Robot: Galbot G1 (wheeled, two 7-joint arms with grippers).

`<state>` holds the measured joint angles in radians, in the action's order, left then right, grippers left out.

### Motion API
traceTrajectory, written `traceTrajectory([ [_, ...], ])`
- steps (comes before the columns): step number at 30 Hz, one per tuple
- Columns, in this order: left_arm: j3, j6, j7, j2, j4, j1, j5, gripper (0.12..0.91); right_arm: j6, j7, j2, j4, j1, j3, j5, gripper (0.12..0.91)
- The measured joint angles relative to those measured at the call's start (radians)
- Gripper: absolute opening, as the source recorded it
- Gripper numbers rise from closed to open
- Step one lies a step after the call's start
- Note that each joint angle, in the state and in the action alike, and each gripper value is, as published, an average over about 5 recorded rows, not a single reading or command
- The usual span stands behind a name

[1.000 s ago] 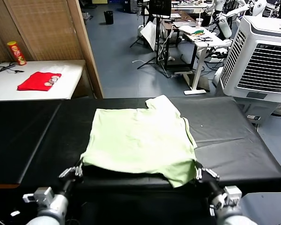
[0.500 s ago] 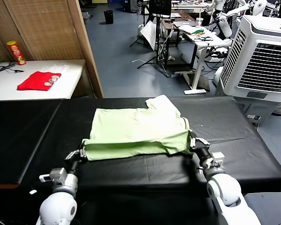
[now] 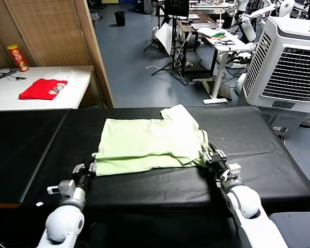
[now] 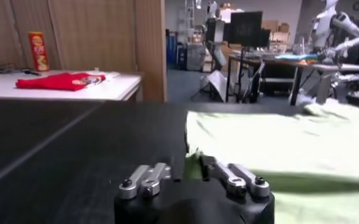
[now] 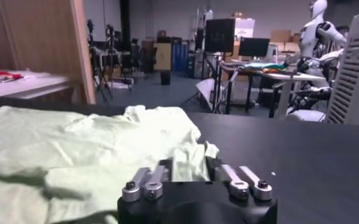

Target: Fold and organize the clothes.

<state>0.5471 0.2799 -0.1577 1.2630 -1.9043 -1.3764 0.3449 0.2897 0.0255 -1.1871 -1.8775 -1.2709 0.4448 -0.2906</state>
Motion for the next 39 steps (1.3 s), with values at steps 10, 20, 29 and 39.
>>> traceTrajectory([
  [10, 0.003, 0.071, 0.022, -0.017, -0.036, -0.055, 0.104, 0.797, 0.030, -0.011, -0.012, -0.020, -0.078, 0.007, 0.003, 0.666],
  [20, 0.009, 0.074, 0.038, -0.018, -0.009, -0.056, 0.144, 0.556, 0.059, -0.036, 0.000, -0.050, -0.108, 0.005, 0.027, 0.230],
  [29, 0.009, 0.102, 0.018, -0.039, -0.045, -0.087, 0.073, 0.141, 0.200, -0.084, 0.020, -0.171, -0.186, 0.029, -0.012, 0.120],
  [39, 0.049, 0.128, 0.015, -0.121, -0.184, -0.232, -0.002, 0.129, 0.242, -0.102, -0.011, -0.322, -0.349, 0.058, -0.010, 0.140],
])
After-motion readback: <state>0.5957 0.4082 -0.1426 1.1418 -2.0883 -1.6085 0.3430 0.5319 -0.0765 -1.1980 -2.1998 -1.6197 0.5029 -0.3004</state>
